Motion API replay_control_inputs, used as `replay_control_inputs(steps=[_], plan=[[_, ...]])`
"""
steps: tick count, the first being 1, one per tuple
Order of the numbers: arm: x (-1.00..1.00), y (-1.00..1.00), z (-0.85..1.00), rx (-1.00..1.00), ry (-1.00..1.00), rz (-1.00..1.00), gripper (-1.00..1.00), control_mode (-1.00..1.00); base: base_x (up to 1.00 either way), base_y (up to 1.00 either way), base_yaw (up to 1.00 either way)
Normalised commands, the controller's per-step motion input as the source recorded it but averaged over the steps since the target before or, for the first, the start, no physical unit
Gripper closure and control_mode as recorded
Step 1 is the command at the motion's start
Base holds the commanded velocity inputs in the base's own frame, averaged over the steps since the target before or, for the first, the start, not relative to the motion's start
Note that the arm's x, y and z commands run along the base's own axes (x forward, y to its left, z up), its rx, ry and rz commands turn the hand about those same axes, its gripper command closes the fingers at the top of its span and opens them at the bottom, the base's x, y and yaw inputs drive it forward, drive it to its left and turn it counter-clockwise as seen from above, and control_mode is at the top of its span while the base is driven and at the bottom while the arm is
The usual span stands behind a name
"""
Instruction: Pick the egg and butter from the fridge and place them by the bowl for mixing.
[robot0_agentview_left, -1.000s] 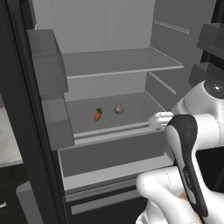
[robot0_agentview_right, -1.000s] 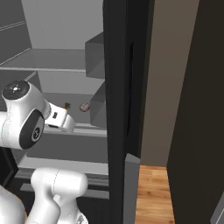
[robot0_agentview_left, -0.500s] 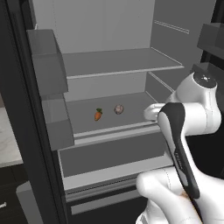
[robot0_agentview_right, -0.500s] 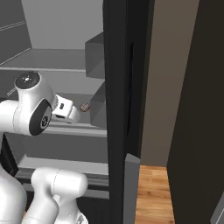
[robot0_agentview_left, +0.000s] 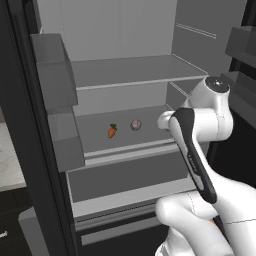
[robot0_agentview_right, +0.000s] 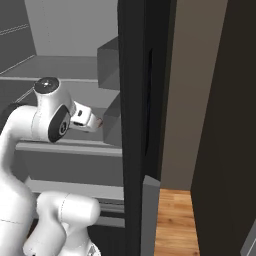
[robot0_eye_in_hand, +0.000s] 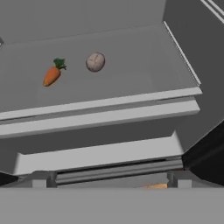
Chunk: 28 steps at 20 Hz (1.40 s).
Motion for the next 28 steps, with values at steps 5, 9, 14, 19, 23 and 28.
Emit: replay_control_inputs(steps=[5,9,14,19,23,28], plan=[[0.63,0.06,-0.17,0.00,0.00,0.01,-1.00,-1.00,0.00,0.00,0.00],[0.62,0.18,-0.25,0.00,0.00,0.02,-1.00,-1.00,0.00,0.00,0.00],[0.53,0.23,-0.32,0.00,0.00,0.04,-1.00,-1.00,0.00,0.00,0.00],[0.59,0.24,-0.33,0.00,0.00,0.04,-1.00,-1.00,0.00,0.00,0.00],[0.65,0.19,-0.30,0.00,0.00,0.03,-1.00,-1.00,0.00,0.00,0.00],[0.61,0.12,-0.27,0.00,0.00,0.02,-1.00,-1.00,0.00,0.00,0.00]])
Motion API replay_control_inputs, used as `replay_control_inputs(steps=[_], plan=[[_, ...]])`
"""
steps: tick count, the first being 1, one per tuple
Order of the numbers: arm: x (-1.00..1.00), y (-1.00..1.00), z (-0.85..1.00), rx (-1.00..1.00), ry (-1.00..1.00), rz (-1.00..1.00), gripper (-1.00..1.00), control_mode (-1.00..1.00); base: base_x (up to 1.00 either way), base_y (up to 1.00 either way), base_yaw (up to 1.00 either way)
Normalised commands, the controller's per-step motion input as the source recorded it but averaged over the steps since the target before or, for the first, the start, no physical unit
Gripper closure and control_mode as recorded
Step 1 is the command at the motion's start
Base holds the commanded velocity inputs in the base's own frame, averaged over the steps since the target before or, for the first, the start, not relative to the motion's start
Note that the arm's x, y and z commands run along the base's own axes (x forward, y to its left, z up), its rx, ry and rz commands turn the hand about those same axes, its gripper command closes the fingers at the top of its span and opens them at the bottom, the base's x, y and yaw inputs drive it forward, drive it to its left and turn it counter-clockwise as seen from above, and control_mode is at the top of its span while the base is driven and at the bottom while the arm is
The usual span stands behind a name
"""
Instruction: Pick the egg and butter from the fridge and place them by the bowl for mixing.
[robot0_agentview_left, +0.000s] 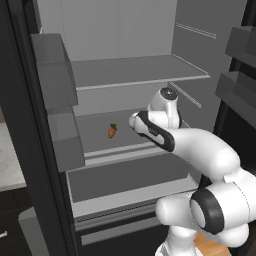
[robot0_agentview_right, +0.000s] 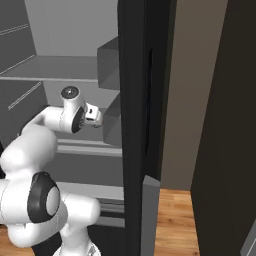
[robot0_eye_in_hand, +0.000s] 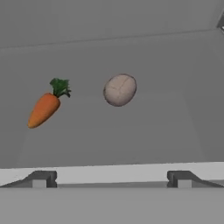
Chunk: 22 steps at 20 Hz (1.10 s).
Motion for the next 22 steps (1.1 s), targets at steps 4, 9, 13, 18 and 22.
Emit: replay_control_inputs(steps=[4,9,13,18,22], plan=[[0.44,0.00,-0.14,-0.11,0.00,0.00,-1.00,-1.00,0.00,0.00,0.00],[0.42,0.00,-0.14,-0.12,0.00,0.00,-1.00,-1.00,0.00,0.00,0.00],[0.47,0.00,-0.19,-0.05,0.00,0.00,-1.00,-1.00,0.00,0.00,0.00],[0.39,0.00,-0.19,-0.02,0.00,0.00,-1.00,-1.00,0.00,0.00,0.00],[0.11,0.00,-0.03,0.00,0.00,0.00,-1.00,-1.00,0.00,0.00,0.00]])
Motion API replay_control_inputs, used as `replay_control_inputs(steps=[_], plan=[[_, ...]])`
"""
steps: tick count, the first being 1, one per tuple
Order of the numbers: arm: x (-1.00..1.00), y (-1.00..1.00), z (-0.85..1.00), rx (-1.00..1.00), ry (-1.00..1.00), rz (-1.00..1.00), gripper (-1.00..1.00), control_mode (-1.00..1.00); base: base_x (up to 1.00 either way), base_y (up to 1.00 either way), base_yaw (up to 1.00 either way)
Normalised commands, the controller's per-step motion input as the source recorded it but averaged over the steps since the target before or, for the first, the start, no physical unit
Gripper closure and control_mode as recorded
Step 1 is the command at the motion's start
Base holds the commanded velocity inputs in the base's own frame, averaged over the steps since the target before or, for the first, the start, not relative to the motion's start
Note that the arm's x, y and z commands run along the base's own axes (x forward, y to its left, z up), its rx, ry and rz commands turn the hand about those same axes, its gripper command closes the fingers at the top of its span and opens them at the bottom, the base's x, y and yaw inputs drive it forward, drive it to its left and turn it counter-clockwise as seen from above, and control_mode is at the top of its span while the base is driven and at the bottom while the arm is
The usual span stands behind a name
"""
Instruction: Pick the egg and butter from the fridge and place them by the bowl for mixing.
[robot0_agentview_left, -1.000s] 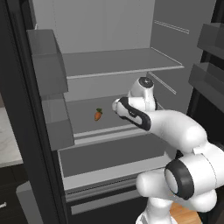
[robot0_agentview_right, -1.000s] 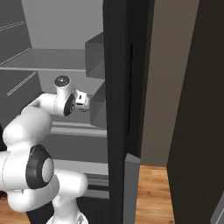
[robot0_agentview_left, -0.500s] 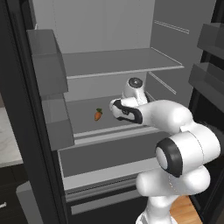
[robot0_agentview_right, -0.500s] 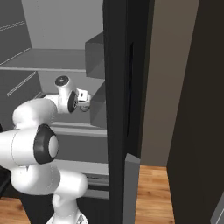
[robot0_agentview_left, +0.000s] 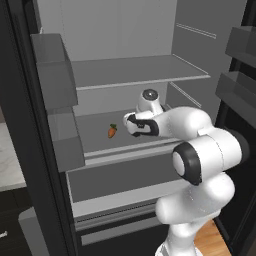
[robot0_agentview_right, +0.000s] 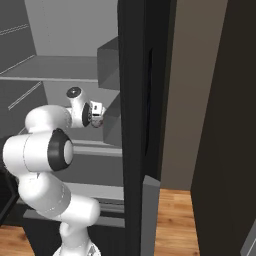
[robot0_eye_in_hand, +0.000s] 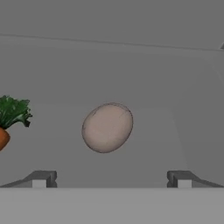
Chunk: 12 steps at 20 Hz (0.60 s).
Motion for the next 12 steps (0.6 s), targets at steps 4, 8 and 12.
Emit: replay_control_inputs(steps=[4,8,12], plan=[[0.10,0.00,-0.01,0.00,0.00,0.00,-1.00,-1.00,0.00,0.00,0.00],[0.28,0.00,-0.05,0.00,0.00,0.00,-1.00,-1.00,0.00,0.00,0.00],[0.29,0.00,-0.14,0.00,0.00,0.00,-1.00,-1.00,0.00,0.00,0.00]])
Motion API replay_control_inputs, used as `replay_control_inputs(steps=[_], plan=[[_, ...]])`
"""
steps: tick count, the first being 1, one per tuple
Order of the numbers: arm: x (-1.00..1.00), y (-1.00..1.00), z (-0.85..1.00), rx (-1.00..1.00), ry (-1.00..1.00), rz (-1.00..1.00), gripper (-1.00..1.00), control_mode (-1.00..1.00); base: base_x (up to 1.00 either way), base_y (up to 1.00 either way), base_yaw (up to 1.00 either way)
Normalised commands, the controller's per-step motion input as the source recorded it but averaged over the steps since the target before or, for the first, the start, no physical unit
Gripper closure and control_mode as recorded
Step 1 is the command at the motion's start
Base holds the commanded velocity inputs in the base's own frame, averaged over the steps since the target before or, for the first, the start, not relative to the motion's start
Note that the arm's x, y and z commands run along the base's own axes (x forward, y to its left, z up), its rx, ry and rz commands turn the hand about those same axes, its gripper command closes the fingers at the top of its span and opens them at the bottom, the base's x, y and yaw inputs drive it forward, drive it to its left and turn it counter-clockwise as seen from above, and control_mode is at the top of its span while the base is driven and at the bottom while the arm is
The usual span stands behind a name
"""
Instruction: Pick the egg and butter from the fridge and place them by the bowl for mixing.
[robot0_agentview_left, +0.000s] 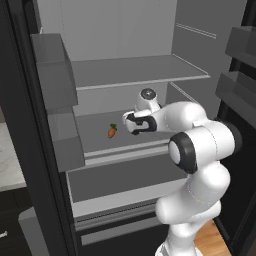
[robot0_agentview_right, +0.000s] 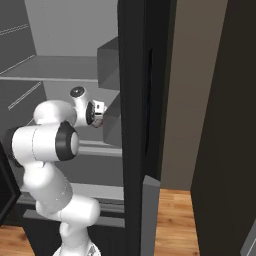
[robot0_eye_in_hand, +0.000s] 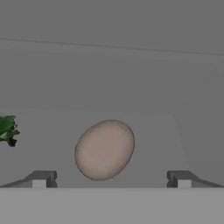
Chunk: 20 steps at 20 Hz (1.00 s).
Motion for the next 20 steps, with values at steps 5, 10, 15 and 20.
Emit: replay_control_inputs(steps=[5,10,15,20], plan=[[0.32,0.03,-0.18,0.00,0.00,0.00,-1.00,-1.00,0.00,0.00,0.00],[0.22,0.09,-0.20,0.00,0.00,0.00,-1.00,-1.00,0.00,0.00,0.00],[0.17,0.11,-0.25,0.00,0.00,0.00,-1.00,-1.00,0.00,0.00,0.00],[0.01,0.03,-0.26,-0.01,0.00,0.00,-1.00,-1.00,0.00,0.00,0.00]])
